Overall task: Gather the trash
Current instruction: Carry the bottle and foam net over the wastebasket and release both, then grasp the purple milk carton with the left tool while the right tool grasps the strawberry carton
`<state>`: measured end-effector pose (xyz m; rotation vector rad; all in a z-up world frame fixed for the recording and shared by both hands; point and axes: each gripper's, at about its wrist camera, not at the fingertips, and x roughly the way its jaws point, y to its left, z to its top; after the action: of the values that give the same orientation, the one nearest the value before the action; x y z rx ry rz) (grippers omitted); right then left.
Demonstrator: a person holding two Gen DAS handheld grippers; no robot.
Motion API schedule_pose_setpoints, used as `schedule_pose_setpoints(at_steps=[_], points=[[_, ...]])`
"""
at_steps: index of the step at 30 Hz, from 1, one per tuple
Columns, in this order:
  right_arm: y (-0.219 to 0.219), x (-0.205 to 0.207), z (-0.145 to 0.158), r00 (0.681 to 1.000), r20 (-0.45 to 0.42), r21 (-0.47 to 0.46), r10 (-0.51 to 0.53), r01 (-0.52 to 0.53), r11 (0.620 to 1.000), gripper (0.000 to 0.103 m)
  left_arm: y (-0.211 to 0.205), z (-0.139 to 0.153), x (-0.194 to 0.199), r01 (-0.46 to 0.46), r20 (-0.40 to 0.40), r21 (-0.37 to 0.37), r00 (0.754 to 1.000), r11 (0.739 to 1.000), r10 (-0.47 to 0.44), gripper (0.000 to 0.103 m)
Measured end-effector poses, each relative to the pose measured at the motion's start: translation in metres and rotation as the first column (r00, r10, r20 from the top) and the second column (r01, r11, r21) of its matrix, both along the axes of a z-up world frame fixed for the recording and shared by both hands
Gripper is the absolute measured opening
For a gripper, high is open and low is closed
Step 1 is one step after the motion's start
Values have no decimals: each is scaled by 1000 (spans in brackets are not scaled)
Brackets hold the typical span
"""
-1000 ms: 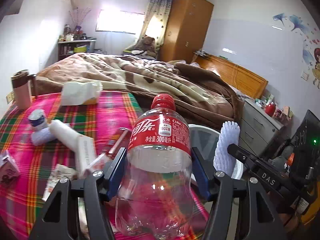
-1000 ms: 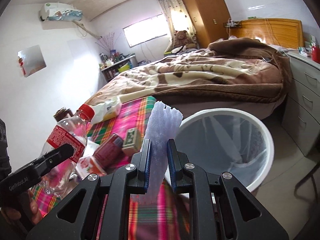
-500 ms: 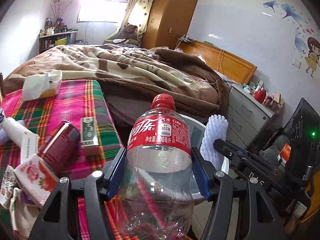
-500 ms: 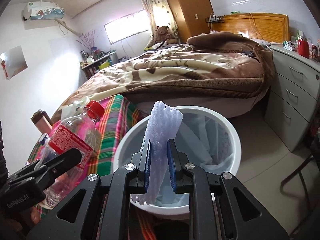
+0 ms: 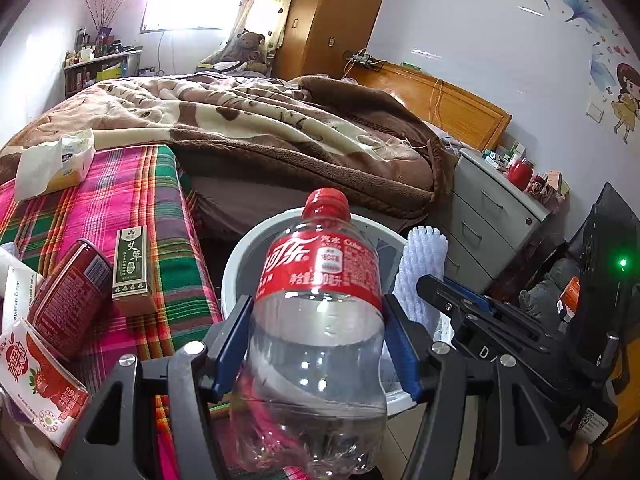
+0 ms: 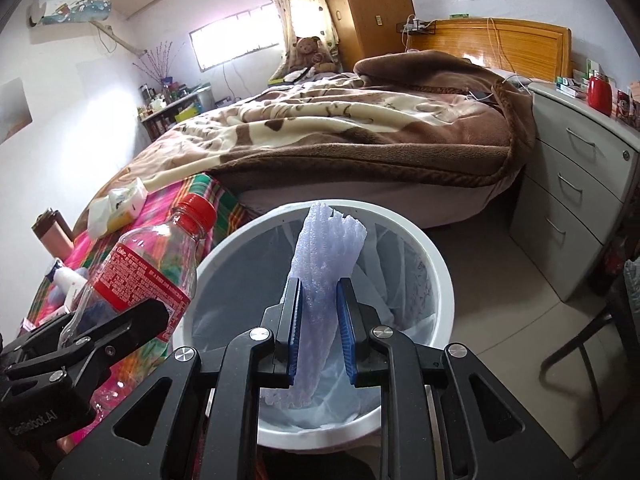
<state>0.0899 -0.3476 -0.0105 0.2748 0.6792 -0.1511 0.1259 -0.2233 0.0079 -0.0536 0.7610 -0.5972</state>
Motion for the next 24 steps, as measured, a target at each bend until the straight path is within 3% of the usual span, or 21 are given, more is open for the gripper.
schedule_pose_setpoints(at_steps=[3, 6, 12, 24], points=[[-3, -1, -1, 1000, -9, -16, -14, 14, 1000, 20, 0, 1, 1, 3, 2, -11, 1000, 1000, -3, 77], [-4, 0, -3, 999, -26, -30, -26, 25, 999, 24, 2, 2, 2, -3, 2, -18, 1000, 1000, 3, 78], [0, -2, -2, 999, -25, -24, -24, 23, 999, 45, 16, 4, 2, -20, -4, -26, 1000, 999, 20, 79], [28, -5, 8, 998, 26, 2, 62, -62, 998, 46, 75, 16, -10, -101, 54, -18, 993, 995, 102, 81]])
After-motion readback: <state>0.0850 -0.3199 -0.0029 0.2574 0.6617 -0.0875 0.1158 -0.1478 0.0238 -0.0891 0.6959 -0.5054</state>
